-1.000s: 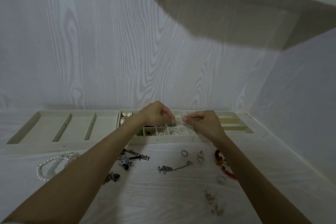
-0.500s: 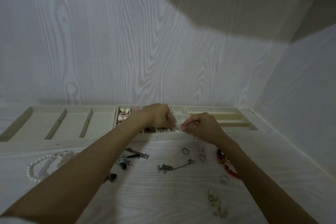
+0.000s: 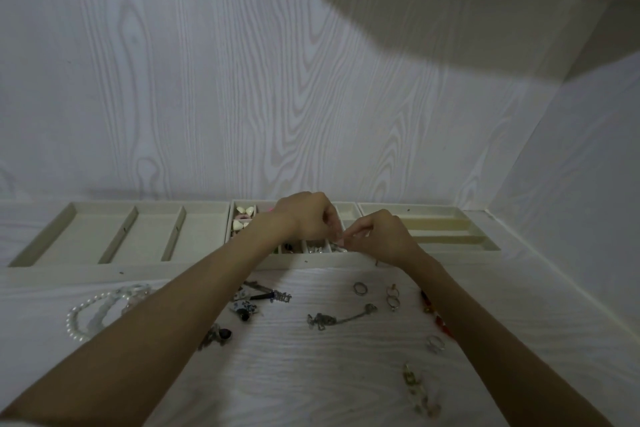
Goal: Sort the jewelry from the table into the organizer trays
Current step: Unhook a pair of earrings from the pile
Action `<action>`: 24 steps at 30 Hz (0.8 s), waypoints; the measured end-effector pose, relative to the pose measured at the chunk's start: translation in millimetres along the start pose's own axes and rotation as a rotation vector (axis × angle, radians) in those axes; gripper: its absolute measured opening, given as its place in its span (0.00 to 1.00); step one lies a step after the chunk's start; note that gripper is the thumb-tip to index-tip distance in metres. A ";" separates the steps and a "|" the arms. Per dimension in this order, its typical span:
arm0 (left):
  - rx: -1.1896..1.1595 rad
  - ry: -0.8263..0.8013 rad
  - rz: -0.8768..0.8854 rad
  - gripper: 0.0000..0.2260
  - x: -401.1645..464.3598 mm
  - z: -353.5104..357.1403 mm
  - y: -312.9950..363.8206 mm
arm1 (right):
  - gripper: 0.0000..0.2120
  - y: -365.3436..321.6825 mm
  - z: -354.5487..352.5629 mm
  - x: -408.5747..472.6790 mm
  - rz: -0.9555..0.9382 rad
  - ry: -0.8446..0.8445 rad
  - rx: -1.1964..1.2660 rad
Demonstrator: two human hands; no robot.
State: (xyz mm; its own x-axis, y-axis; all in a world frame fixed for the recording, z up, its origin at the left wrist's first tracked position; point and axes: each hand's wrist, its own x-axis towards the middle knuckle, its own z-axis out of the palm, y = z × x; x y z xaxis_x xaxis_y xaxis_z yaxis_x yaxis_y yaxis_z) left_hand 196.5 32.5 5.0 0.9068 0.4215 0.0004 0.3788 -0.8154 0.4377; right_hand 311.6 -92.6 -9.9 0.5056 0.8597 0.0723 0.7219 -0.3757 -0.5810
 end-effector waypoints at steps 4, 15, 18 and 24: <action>0.017 -0.021 -0.013 0.05 1.5 2.9 2.7 | 0.04 -0.1 -1.9 -0.3 -0.010 -0.032 -0.121; 0.189 -0.154 0.092 0.16 -18.5 -5.0 -9.2 | 0.22 -13.0 -21.7 -12.5 -0.181 -0.159 -0.608; 0.330 -0.162 0.144 0.17 -21.3 -2.2 -7.8 | 0.27 -8.8 -20.8 -20.7 -0.231 -0.215 -0.735; 0.460 -0.165 0.143 0.19 -17.7 6.5 -2.1 | 0.28 -4.8 -13.9 -24.4 -0.286 -0.217 -0.819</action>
State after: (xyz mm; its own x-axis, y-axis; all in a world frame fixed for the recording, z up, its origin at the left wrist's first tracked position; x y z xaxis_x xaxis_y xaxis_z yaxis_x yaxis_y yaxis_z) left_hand 180.9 24.2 -1.7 0.9586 0.2550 -0.1271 0.2574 -0.9663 0.0025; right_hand 302.3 -116.5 2.4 0.2140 0.9738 -0.0773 0.9596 -0.1947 0.2033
